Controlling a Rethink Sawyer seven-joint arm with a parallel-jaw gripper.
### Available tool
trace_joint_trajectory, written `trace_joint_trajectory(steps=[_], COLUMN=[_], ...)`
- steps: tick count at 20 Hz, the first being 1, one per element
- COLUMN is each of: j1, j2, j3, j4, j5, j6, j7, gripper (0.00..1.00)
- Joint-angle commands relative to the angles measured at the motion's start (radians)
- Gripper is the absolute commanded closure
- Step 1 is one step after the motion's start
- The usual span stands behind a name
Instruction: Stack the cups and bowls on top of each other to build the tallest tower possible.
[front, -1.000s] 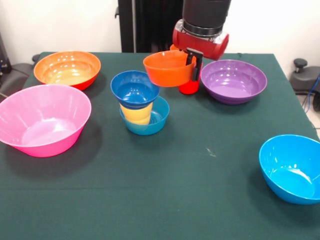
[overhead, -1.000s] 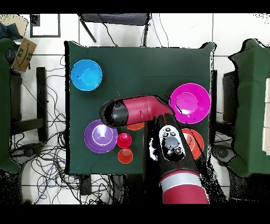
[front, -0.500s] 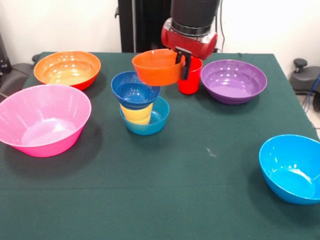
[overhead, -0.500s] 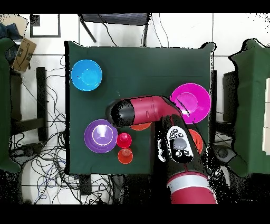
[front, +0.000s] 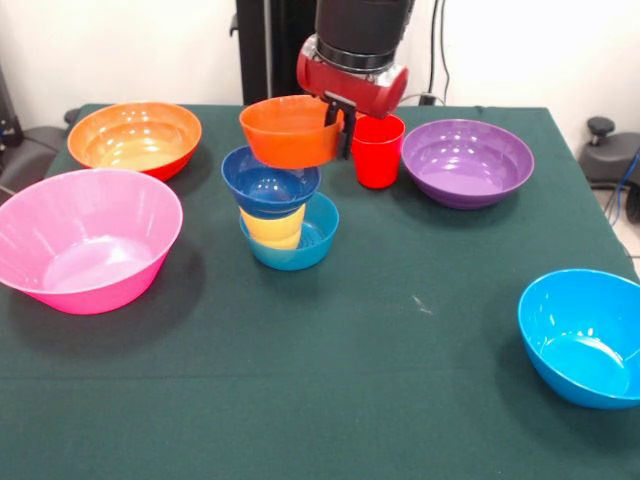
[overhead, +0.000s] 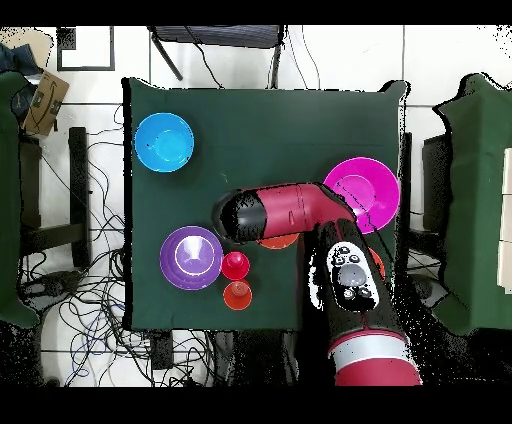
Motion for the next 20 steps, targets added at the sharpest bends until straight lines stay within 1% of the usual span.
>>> trace_joint_trajectory(steps=[1, 7, 11, 13, 15, 20], j1=[-0.001, 0.014, 0.022, 0.018, 0.006, -0.033], j2=[0.019, 0.035, 0.068, 0.087, 0.089, 0.059], j3=[0.065, 0.062, 0.060, 0.065, 0.073, 0.080], j4=[-0.005, -0.026, -0.029, -0.032, -0.015, 0.030], j5=[-0.103, -0.120, -0.134, -0.139, -0.141, -0.145], j6=[0.094, 0.093, 0.059, 0.038, 0.021, 0.005], j7=[-0.259, -0.229, -0.201, -0.197, -0.204, -0.233], gripper=[1.00, 1.00, 1.00, 1.00, 1.00, 1.00])
